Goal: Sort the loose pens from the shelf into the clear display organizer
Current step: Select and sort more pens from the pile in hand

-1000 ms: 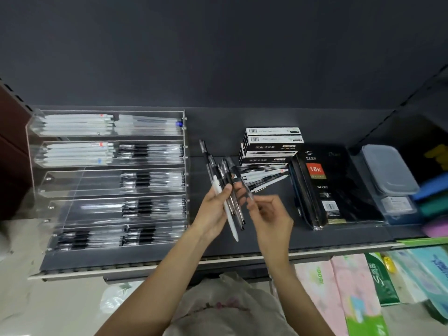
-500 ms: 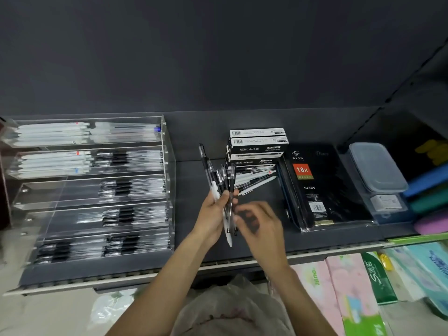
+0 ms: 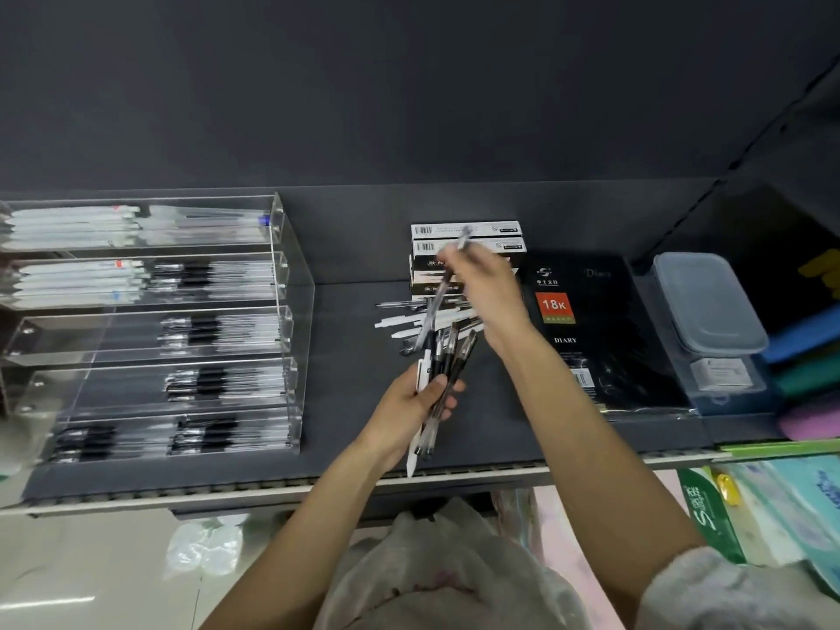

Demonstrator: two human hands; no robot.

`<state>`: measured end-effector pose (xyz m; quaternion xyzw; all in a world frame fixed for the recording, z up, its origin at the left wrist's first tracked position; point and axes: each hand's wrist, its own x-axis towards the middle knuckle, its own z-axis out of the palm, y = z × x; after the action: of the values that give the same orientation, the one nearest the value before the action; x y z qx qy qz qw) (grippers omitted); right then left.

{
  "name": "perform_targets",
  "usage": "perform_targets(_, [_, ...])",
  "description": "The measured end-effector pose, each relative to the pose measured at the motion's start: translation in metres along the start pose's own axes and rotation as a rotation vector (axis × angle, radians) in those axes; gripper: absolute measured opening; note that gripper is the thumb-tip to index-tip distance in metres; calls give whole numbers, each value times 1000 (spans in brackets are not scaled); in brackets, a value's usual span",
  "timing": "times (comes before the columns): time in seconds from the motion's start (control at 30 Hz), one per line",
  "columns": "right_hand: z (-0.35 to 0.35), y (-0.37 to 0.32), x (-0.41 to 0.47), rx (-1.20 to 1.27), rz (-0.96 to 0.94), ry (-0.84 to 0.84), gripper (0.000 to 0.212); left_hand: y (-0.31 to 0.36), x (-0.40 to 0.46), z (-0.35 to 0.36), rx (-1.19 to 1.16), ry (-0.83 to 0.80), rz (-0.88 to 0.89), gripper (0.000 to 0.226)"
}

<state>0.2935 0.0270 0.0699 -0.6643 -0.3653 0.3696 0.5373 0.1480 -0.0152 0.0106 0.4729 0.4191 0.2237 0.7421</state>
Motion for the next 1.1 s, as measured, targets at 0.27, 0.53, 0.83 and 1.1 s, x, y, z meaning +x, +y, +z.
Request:
perform_targets(0.27, [-8,34,-35,-223,101,-169,10,-3,12,-9,-190,182,-28,23])
perform_targets(0.53, [-7,40,-29,-294,148,-260,17,-6,14,4,-147,84,20,20])
perform_targets(0.83, [-12,46,-8,-401,63,-398,18,-3,19,-3,-357,-7,-74,20])
perform_targets(1.1, [-5,29,0,-702,-503,-334,57,5,31,-6,-537,-12,-151,16])
